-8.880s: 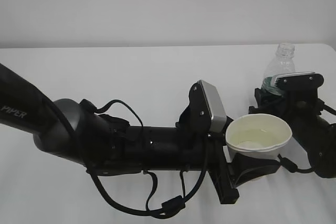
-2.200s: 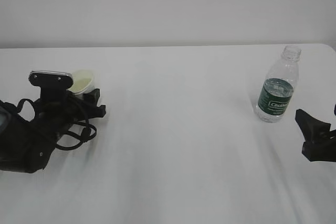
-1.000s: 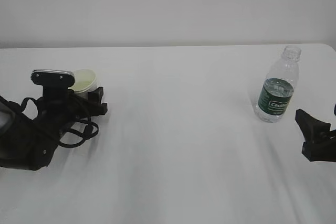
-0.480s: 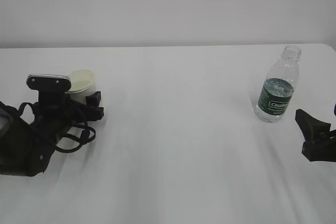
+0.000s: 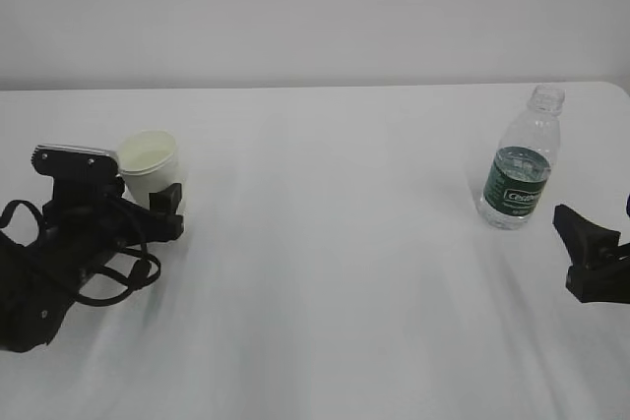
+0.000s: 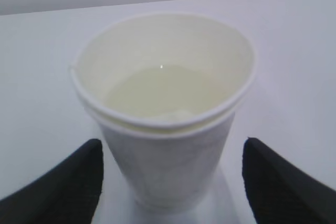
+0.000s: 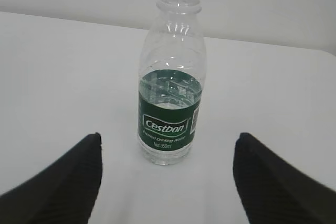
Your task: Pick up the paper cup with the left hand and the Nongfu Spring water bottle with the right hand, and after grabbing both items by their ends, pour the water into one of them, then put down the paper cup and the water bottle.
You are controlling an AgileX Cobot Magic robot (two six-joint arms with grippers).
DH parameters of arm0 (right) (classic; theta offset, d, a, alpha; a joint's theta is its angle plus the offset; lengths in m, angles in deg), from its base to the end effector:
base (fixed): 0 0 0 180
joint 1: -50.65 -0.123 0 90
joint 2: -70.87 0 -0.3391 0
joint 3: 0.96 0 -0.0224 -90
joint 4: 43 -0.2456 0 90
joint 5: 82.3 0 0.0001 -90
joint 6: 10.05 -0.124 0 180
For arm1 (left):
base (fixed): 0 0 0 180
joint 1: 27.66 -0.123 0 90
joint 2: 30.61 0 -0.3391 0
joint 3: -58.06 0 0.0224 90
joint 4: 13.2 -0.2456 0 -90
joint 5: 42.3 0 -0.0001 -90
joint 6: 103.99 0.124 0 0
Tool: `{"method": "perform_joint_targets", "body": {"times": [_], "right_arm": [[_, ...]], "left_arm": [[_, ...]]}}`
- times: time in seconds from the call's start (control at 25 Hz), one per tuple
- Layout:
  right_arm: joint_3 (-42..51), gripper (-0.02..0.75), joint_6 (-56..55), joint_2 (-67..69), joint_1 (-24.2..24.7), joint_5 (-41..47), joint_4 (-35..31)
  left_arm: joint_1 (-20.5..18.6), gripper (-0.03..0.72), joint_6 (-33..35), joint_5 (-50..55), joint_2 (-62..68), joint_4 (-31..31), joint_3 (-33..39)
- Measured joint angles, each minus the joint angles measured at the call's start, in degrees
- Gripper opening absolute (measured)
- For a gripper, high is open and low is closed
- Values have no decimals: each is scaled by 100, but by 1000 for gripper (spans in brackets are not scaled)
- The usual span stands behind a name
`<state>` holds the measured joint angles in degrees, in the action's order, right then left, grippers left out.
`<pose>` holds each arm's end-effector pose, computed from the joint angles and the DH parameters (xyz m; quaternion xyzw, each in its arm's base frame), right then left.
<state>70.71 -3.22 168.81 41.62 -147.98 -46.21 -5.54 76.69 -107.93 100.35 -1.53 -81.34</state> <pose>0.2314 0.0304 0.1913 -0.0840 0.7832 -0.0012 0.6160 0.3767 -0.1285 0.1050 0.0695 0.7961 -0.0636 0.5978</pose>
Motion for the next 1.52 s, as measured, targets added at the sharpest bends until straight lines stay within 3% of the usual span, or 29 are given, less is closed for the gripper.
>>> {"method": "perform_joint_targets", "body": {"times": [0.48, 0.76, 0.96, 1.2, 1.52], "right_arm": [[0, 590, 0, -97, 0, 0, 245], [0, 590, -10, -871, 0, 0, 504], [12, 590, -10, -1524, 0, 36, 257], [0, 590, -10, -2064, 0, 568, 217], [-946, 590, 120, -2677, 0, 2219, 203]], "left_arm": [[0, 593, -202, 0, -991, -22, 1053], [0, 592, -205, 0, -1746, -149, 1192], [0, 592, -205, 0, -2254, -460, 1192], [0, 590, -205, 15, -2810, -816, 1205], [0, 587, -205, 1036, -3901, -877, 1228]]}}
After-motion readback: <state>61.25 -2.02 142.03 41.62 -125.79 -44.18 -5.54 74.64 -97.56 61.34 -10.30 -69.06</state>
